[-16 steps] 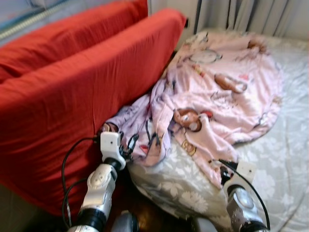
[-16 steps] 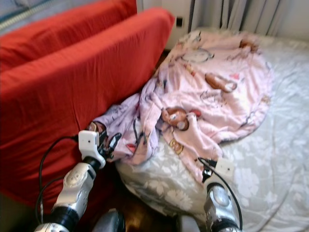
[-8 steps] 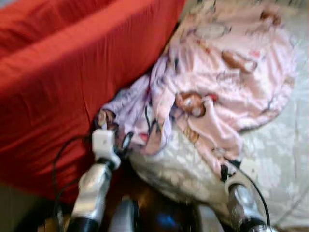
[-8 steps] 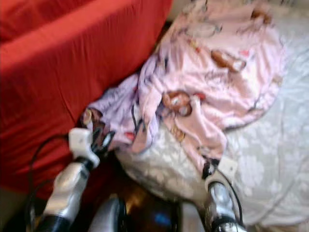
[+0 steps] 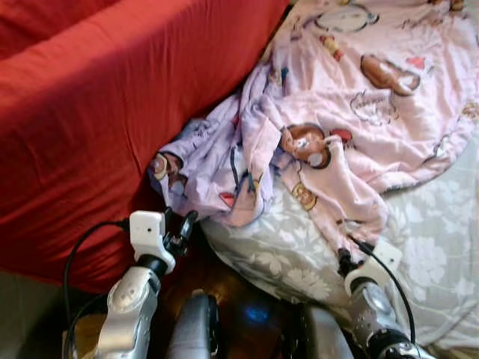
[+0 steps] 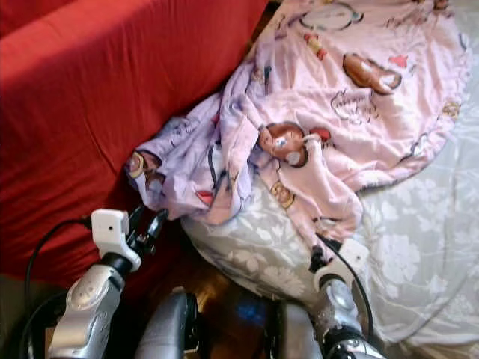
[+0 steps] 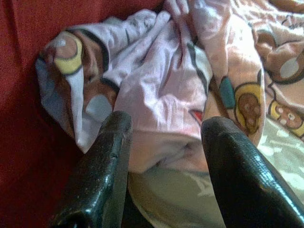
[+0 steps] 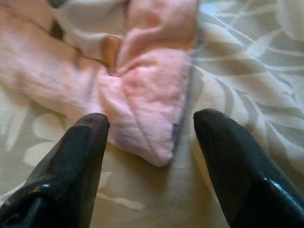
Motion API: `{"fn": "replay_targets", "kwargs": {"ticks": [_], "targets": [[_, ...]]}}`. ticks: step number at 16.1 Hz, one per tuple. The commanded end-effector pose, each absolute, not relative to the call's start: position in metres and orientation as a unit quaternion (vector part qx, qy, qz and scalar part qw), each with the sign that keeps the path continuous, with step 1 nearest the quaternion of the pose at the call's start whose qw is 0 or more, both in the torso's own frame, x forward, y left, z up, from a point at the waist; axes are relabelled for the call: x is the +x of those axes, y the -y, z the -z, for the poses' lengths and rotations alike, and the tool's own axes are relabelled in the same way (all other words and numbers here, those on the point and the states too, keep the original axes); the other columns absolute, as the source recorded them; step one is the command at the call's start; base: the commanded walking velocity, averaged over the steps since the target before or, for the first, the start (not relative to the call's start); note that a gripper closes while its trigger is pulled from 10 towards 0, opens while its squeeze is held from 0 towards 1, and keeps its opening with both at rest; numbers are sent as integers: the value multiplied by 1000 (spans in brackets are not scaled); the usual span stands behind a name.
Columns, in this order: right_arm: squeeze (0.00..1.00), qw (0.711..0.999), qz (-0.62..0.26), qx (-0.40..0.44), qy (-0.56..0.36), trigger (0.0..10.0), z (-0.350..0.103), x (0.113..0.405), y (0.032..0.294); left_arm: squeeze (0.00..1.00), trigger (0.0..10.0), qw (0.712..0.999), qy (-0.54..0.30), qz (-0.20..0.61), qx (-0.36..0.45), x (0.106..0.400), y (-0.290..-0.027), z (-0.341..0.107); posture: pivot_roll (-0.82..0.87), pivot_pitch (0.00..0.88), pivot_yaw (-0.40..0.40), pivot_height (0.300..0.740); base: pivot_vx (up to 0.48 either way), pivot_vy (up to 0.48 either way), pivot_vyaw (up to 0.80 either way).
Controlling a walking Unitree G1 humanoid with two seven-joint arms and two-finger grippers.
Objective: Clean up the room
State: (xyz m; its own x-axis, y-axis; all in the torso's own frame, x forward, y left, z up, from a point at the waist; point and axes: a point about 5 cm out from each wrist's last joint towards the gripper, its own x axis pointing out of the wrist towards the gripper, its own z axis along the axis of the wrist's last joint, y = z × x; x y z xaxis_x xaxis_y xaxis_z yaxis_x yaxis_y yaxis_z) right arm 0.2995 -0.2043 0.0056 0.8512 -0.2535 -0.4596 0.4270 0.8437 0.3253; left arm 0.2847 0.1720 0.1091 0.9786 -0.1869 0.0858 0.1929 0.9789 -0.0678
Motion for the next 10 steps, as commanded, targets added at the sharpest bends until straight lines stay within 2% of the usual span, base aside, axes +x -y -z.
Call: {"fn": "replay_targets", "kwargs": {"ticks": [1, 10], "targets": [[0, 929, 190, 218, -230, 10000, 5, 291, 202, 0, 10000, 995, 22, 87, -40, 278, -177, -103, 161, 378, 65, 645, 0, 0, 0], [0, 933, 171, 213, -235, 10000, 2, 295, 196, 0, 10000, 997, 0, 76, -33, 263, -184, -104, 181, 391, 63, 645, 0, 0, 0]]}}
